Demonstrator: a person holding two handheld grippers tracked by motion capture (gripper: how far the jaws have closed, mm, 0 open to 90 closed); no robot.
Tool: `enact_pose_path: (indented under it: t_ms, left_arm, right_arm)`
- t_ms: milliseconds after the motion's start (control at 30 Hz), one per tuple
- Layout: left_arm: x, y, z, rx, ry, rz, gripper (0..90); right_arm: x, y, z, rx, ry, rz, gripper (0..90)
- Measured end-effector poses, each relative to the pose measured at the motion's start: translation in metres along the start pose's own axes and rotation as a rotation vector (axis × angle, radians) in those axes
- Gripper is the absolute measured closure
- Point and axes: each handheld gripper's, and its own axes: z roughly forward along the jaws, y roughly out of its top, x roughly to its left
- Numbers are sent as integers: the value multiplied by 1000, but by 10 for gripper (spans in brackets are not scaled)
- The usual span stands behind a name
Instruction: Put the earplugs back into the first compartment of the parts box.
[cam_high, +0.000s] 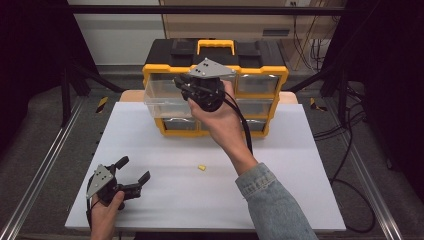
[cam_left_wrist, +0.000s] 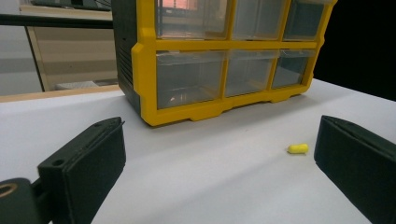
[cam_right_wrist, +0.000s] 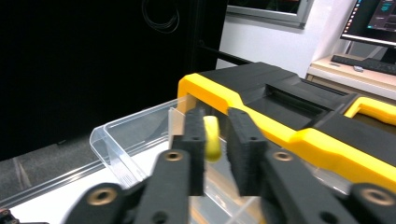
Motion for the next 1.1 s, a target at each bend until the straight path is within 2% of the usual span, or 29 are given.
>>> enact_pose_path:
  t_ms: [167, 367, 500, 600, 733, 767, 1100]
  left_arm:
    - [0, 1, 0, -3, -2, -2, 17]
    - [1, 1, -2, -9, 5, -7, 17]
    - [1, 0, -1, -6, 6, -4, 17]
    - [1, 0, -1, -9, 8, -2, 15]
    - [1, 1, -2, -12, 10, 0, 14]
    - [1, 1, -2, -13, 13, -3, 15]
    - [2, 0, -3, -13, 15, -1, 13]
  right_arm:
    - [-2, 1, -4, -13, -6, 16, 608]
    - [-5, -1, -21, -36, 0, 33, 395]
    - [-10, -8, -35, -61, -38, 35, 218]
    - [-13, -16, -42, -47, -60, 47, 142]
    - [-15, -27, -48, -30, -61, 48, 108]
    - [-16, -37, -51, -11, -63, 57, 96]
    - [-21, -76, -55, 82, -60, 95, 89]
